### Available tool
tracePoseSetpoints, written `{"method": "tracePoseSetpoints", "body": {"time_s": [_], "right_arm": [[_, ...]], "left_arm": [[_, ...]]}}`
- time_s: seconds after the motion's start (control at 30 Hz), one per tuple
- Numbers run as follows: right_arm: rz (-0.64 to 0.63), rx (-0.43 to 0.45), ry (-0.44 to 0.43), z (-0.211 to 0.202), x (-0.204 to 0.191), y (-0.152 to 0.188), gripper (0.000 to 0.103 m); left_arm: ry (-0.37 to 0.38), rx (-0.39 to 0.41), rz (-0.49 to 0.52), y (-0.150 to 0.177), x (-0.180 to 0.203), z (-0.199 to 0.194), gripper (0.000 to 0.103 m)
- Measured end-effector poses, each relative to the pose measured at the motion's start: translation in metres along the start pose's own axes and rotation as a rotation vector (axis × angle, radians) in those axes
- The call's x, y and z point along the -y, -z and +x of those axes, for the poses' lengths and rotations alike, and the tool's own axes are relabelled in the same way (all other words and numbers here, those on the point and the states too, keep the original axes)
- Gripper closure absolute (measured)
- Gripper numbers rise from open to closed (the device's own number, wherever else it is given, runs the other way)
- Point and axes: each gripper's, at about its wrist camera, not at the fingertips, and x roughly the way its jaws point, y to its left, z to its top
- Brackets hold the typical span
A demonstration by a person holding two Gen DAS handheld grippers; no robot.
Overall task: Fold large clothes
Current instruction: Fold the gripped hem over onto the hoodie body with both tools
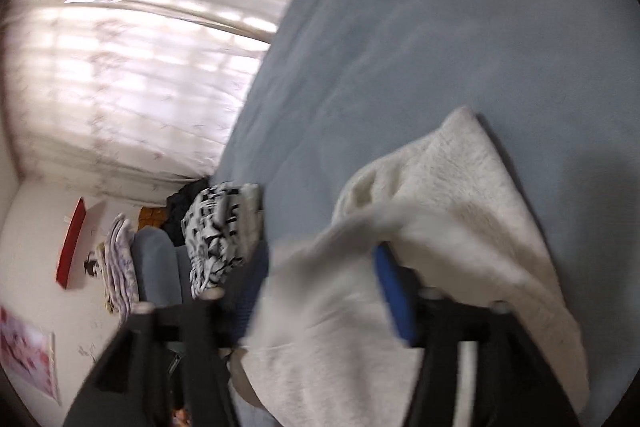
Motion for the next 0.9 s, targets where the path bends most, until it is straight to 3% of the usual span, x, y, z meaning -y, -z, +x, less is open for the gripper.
{"method": "tracePoseSetpoints", "body": {"time_s": [0.07, 0.13, 0.23, 0.37, 0.57, 0.63, 0.77, 0.9], "right_arm": [[0.036, -0.022, -0.012, 0.011, 0.009, -0.006, 0.036], [-0.007, -0.030, 0.005, 0.013, 0.009, -0.008, 0.036], [-0.125, -0.030, 0.055, 0.007, 0.005, -0.009, 0.036], [-0.281, -0.026, 0.170, 0.005, 0.006, -0.015, 0.036], [-0.508, -0.117, 0.282, 0.036, -0.001, -0.006, 0.036], [-0.565, -0.148, 0.321, 0.052, -0.001, -0.003, 0.036], [-0.584, -0.196, 0.344, 0.083, 0.003, -0.008, 0.036], [-0.632, -0.184, 0.362, 0.102, 0.003, -0.002, 0.036]], "left_arm": [[0.002, 0.044, 0.020, -0.009, -0.002, -0.002, 0.025], [-0.011, 0.059, 0.081, -0.014, 0.003, -0.006, 0.021], [-0.085, 0.023, 0.218, -0.020, 0.014, 0.001, 0.020], [-0.263, -0.012, 0.454, -0.013, 0.024, 0.020, 0.020], [-0.363, -0.073, 0.673, 0.003, 0.029, 0.059, 0.021], [-0.390, -0.064, 0.729, 0.006, 0.032, 0.068, 0.022], [-0.395, -0.075, 0.725, -0.002, 0.031, 0.078, 0.022], [-0.436, -0.078, 0.788, 0.001, 0.032, 0.094, 0.025]]}}
